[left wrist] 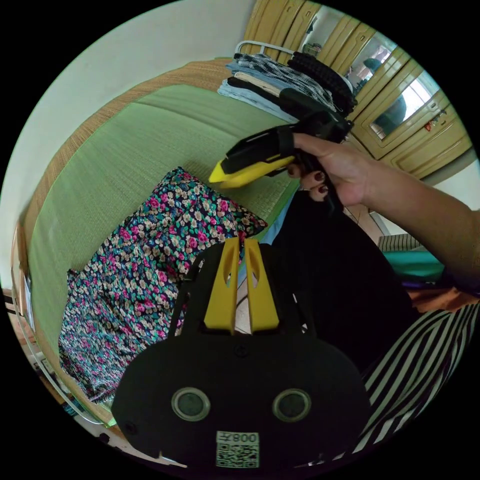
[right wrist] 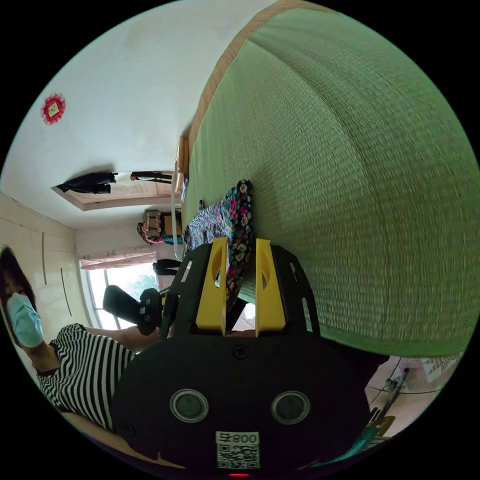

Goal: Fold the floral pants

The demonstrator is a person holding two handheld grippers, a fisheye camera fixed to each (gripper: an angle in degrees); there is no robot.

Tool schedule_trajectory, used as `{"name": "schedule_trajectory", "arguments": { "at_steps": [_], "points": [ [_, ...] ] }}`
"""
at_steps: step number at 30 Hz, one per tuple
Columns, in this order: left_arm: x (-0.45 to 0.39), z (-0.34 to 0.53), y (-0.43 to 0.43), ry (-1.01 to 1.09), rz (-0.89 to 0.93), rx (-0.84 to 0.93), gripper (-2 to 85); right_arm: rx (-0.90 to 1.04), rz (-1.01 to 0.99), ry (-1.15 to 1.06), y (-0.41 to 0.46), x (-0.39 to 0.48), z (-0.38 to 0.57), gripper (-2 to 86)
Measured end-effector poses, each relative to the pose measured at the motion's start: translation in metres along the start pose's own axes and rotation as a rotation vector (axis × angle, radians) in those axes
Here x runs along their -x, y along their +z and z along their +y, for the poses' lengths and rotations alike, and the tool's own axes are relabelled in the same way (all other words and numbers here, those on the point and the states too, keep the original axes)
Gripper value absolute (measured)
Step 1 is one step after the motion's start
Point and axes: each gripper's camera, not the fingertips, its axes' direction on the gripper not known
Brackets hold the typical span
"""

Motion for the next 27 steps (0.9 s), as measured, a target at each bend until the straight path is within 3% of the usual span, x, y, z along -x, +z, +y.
{"name": "schedule_trajectory", "arguments": {
  "at_steps": [15, 27],
  "points": [
    [-0.057, -0.008, -0.113, 0.046, 0.035, -0.062, 1.9, -0.026, -0.068, 0.046, -0.008, -0.009, -0.015, 1.7],
    [-0.053, 0.008, -0.303, 0.013, 0.139, -0.269, 1.8, -0.186, -0.125, -0.038, -0.034, 0.031, 0.017, 1.3]
  ]
}}
